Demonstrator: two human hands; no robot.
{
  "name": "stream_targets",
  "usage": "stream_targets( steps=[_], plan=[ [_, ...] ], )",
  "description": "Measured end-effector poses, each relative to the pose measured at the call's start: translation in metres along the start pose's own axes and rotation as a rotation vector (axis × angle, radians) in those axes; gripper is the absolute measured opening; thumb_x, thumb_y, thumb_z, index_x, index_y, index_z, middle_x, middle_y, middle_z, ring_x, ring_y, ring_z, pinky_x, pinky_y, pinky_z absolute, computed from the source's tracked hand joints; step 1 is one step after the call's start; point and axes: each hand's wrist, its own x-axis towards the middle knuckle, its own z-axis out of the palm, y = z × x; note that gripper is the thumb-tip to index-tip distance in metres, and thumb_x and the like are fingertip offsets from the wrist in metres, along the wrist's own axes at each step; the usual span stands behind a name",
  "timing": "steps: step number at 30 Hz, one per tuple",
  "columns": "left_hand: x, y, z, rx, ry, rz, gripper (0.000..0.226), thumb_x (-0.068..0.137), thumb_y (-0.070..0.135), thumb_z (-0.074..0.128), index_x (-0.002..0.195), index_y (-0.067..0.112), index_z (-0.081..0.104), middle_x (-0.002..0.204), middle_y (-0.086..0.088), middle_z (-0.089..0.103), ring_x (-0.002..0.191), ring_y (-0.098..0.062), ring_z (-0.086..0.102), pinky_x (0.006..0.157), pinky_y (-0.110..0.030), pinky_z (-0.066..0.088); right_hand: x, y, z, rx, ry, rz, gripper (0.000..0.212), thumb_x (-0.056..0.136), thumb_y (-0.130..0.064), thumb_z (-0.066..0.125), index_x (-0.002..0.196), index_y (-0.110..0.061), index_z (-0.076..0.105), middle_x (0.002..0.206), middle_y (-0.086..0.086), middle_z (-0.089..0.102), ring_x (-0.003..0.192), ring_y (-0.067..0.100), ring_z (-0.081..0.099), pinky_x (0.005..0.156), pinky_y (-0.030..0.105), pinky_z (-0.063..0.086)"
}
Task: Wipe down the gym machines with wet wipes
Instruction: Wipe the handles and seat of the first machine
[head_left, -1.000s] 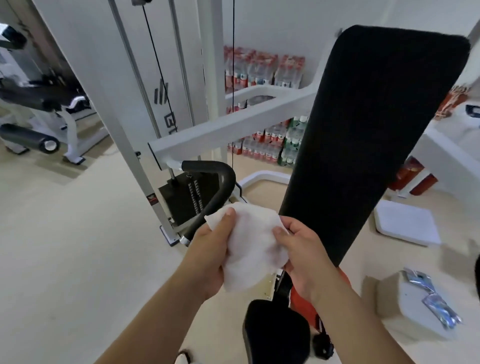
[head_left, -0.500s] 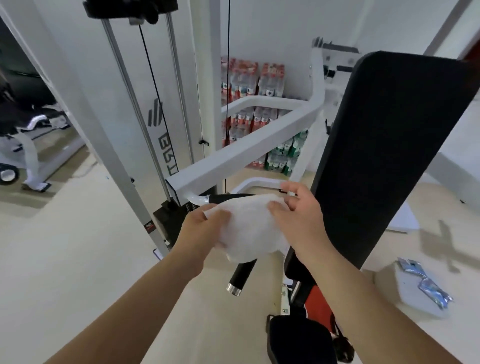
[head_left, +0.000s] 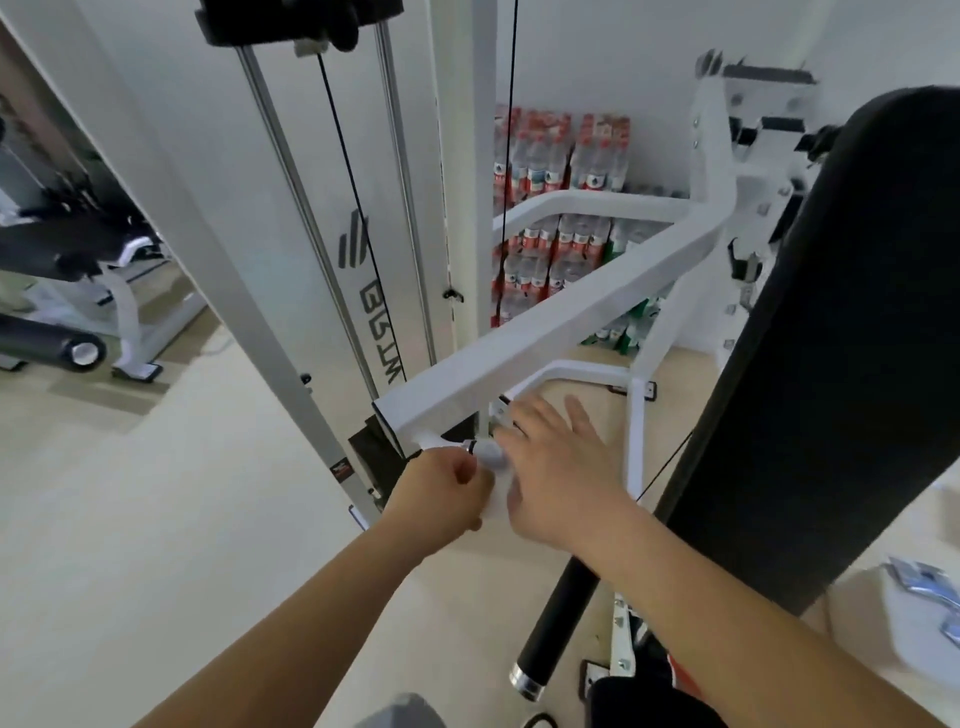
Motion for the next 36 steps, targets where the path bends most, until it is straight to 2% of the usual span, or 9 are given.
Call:
stream_targets(
  steps=[3,8,11,15,20,27,30,33,36],
  plan=[
    [0.007,0.001,-0.021,0.297,-0.109,0.114,0.035,0.097,0.036,0.054,0.076,0.011,0.065,0.062,-0.003,0.073,0.05,-0.005,0.069,0.058,-0.031,0.06,-0.001,-0.02,0.008,-0.251,-0.137,0.052,0.096,0.087,-0.037,0.064,0.162,-0.007,0.013,0.169,0.02,0.009,0.158,0.038,-0.003,0.126,0.059,-0.001],
    [0.02,0.014,-0.07,0.677,-0.035,0.327,0.037,0.093,0.051,0.054,0.073,0.022,0.064,0.064,0.005,0.067,0.063,-0.014,0.065,0.06,-0.034,0.058,0.023,-0.035,0.017,-0.216,-0.147,0.243,0.069,0.093,-0.043,0.064,0.148,-0.013,0.035,0.141,0.011,0.053,0.131,0.034,0.049,0.114,0.049,0.03],
    [0.042,0.021,-0.095,0.769,0.15,0.638,0.02,0.092,0.042,0.052,0.106,0.034,0.065,0.102,0.01,0.068,0.093,-0.018,0.064,0.072,-0.032,0.052,0.039,-0.045,0.02,-0.221,-0.152,0.316,0.05,0.092,-0.028,0.066,0.136,-0.014,0.047,0.123,0.005,0.062,0.116,0.029,0.059,0.096,0.041,0.038],
    [0.083,0.012,-0.086,0.95,-0.256,0.622,0.098,0.083,0.032,0.061,0.161,0.02,0.003,0.169,-0.006,0.0,0.15,-0.032,0.017,0.116,-0.047,0.037,0.059,-0.048,0.012,-0.215,-0.23,0.396,0.021,0.095,-0.013,0.055,0.114,-0.018,0.06,0.086,-0.006,0.053,0.087,0.024,0.063,0.072,0.034,0.033],
    [0.107,-0.006,-0.071,0.804,-0.094,0.71,0.088,0.084,0.033,0.056,0.158,0.025,0.01,0.163,-0.006,0.012,0.137,-0.032,0.038,0.095,-0.042,0.052,0.081,-0.041,-0.001,-0.184,-0.437,0.375,0.014,0.086,-0.016,0.056,0.073,-0.02,0.057,0.069,-0.004,0.055,0.061,0.019,0.054,0.055,0.028,0.039],
    [0.112,-0.021,-0.061,0.688,0.144,0.811,0.064,0.089,0.029,0.06,0.15,0.025,0.039,0.152,-0.003,0.042,0.118,-0.026,0.058,0.069,-0.036,0.054,0.117,-0.029,-0.012,0.105,-0.949,0.439,0.038,0.084,-0.037,0.08,0.112,-0.011,0.073,0.113,0.001,0.072,0.104,0.023,0.07,0.088,0.037,0.057],
    [0.112,-0.021,-0.061,0.674,0.138,0.801,0.063,0.089,0.028,0.06,0.149,0.026,0.04,0.15,-0.002,0.043,0.11,-0.027,0.06,0.067,-0.036,0.052,0.105,-0.031,-0.005,0.082,-0.791,0.467,0.026,0.084,-0.025,0.065,0.105,-0.011,0.074,0.096,0.005,0.075,0.083,0.025,0.073,0.071,0.034,0.057],
    [0.111,-0.023,-0.06,0.67,0.157,0.808,0.062,0.088,0.026,0.062,0.147,0.023,0.044,0.15,-0.004,0.046,0.107,-0.028,0.063,0.064,-0.036,0.052,0.083,-0.042,0.023,-0.198,-0.305,0.473,0.008,0.081,-0.021,0.063,0.088,-0.019,0.065,0.068,-0.003,0.056,0.064,0.024,0.06,0.067,0.034,0.054],
    [0.109,-0.022,-0.06,0.664,0.164,0.798,0.059,0.087,0.024,0.063,0.144,0.023,0.048,0.149,-0.005,0.048,0.106,-0.028,0.064,0.062,-0.035,0.051,0.067,-0.051,0.061,-0.385,0.089,0.448,0.03,0.052,-0.006,0.079,0.065,-0.018,0.055,0.051,-0.002,0.039,0.047,0.025,0.044,0.054,0.032,0.038]
  ],
)
